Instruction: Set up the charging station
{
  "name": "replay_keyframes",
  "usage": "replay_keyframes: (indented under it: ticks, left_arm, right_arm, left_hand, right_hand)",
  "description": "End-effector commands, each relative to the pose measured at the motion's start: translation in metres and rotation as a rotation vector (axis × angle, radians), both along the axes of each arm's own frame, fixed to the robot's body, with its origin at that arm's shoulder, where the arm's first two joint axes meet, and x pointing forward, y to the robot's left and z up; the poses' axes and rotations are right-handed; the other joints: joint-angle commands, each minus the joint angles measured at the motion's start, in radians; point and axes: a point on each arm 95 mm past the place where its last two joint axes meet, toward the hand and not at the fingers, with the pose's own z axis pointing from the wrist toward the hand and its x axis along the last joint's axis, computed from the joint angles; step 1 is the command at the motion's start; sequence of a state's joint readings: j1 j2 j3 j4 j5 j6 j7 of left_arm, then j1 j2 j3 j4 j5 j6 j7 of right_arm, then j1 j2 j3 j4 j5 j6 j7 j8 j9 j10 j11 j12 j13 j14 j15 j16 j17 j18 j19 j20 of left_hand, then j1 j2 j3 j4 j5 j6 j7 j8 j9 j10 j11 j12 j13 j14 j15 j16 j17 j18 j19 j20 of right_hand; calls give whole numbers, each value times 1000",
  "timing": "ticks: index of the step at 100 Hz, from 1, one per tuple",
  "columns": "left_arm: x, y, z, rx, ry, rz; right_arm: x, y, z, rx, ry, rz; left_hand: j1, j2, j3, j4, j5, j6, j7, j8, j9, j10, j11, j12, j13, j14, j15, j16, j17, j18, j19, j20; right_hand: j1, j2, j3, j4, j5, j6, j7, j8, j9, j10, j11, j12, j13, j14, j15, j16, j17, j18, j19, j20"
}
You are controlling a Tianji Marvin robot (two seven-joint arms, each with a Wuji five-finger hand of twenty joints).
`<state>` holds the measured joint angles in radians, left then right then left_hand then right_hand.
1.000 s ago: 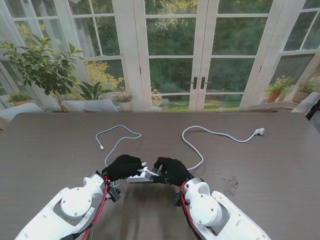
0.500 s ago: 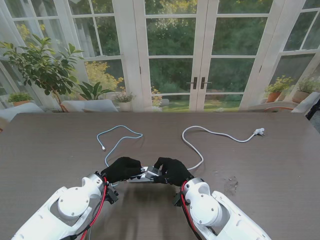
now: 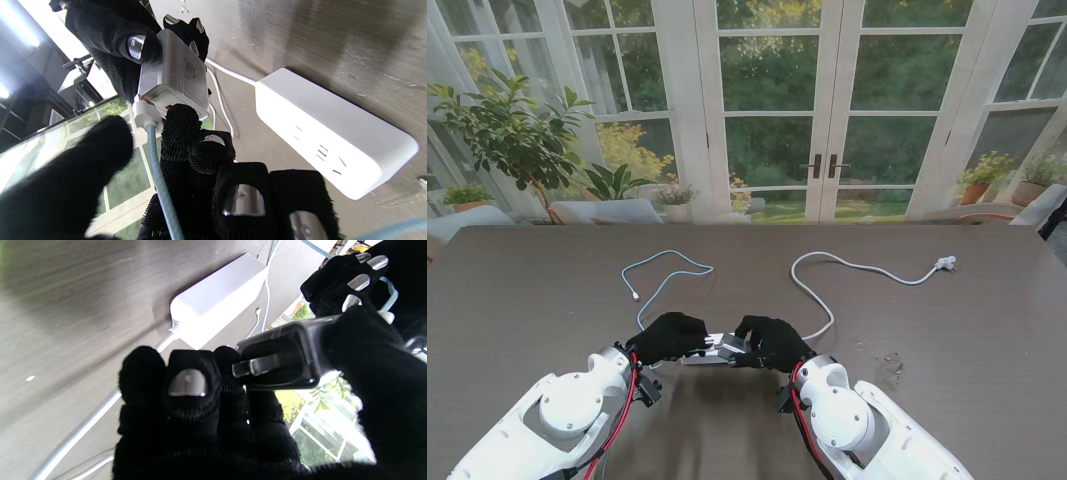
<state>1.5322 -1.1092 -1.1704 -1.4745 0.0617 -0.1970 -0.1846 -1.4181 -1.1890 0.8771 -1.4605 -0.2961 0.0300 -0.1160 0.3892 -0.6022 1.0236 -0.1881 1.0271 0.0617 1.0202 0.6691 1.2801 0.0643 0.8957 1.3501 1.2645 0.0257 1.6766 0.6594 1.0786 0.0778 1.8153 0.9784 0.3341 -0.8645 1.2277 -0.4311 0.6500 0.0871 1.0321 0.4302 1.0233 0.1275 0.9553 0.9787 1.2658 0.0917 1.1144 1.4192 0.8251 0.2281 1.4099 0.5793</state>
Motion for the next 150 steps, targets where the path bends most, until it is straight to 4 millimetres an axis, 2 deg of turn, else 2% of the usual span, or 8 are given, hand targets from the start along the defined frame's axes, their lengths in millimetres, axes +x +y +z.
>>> replay_keyframes:
  ticks: [1, 13, 29, 34, 41, 67, 100, 150]
  left_arm:
    - [-1, -3, -2, -10, 11, -8]
    - [-1, -2, -2, -19, 19, -33]
    - [-2, 0, 0, -3, 15, -64]
    - [-2, 0, 0, 2, 13, -67]
    - [-2, 1, 0, 15, 8, -68]
    - [-3, 4, 0, 50, -10, -66]
    - [-7, 8, 6, 171, -135, -47]
    - [-7, 3, 16, 316, -260, -81]
  right_arm:
    - [-1, 2, 0, 0, 9, 12]
    - [0, 2, 0, -2, 9, 11]
    - [0, 1, 0, -2, 9, 7]
    - [0, 1, 0, -2, 9, 7]
    - [1, 1, 0, -3, 9, 8]
    - [1, 0, -2, -3, 11, 10]
    - [5, -3, -2, -11, -10, 34]
    - [8, -4, -1, 7, -66, 105]
  left_hand:
    - [-132, -114, 62, -21, 89, 93, 11, 38, 65, 82, 38, -26, 8, -41, 121, 10, 52, -165, 279, 25]
    - [-314, -226, 131, -74, 98, 81, 28, 58, 66, 74, 58, -44, 8, -6, 101, 3, 52, -161, 279, 12]
    - [58, -205, -68, -8, 82, 67, 15, 62, 63, 47, 46, -42, 9, -39, 84, -4, 51, -171, 279, -25]
    - [219, -198, -154, -52, 60, 46, 48, -23, 63, 42, 46, -40, 9, -45, 87, -4, 51, -174, 279, -28]
    - [285, -194, -161, -56, 38, 46, 56, -53, 62, 34, 40, -42, 9, -55, 87, -4, 51, -176, 279, -30]
    - [290, -199, -118, -72, 3, 25, 87, -83, 55, 22, 17, -17, 10, -73, 81, -8, 51, -187, 279, -50]
    - [315, -228, -113, -76, -14, 0, 188, -299, 56, 17, -2, 24, 10, -93, 76, -10, 50, -195, 279, -80]
    - [317, -185, -104, -67, -59, 9, 206, -265, 39, 13, 15, 47, 10, -134, 65, -14, 52, -225, 279, -87]
  right_hand:
    - [134, 108, 163, 67, 55, -157, 369, 67, 56, -97, 52, 14, 25, -14, 26, -742, 2, -3, 44, 12]
    - [135, 109, 163, 67, 55, -156, 369, 67, 55, -97, 53, 13, 25, -13, 26, -742, 2, -4, 44, 11]
    - [133, 109, 162, 67, 55, -157, 369, 67, 55, -97, 53, 13, 26, -15, 26, -742, 2, -4, 44, 11]
    - [134, 109, 163, 67, 55, -156, 369, 67, 55, -97, 53, 13, 26, -15, 26, -742, 2, -4, 44, 11]
    - [135, 109, 163, 67, 55, -156, 369, 67, 55, -97, 53, 13, 26, -15, 26, -742, 2, -4, 44, 11]
    - [133, 110, 162, 67, 55, -157, 369, 67, 56, -98, 53, 13, 25, -15, 26, -742, 2, -4, 44, 11]
    - [133, 107, 164, 67, 57, -163, 370, 68, 55, -100, 54, 13, 26, -11, 26, -742, 2, -6, 44, 11]
    - [127, 103, 171, 65, 56, -175, 373, 64, 54, -106, 54, 13, 26, -22, 23, -742, 0, -15, 41, 10]
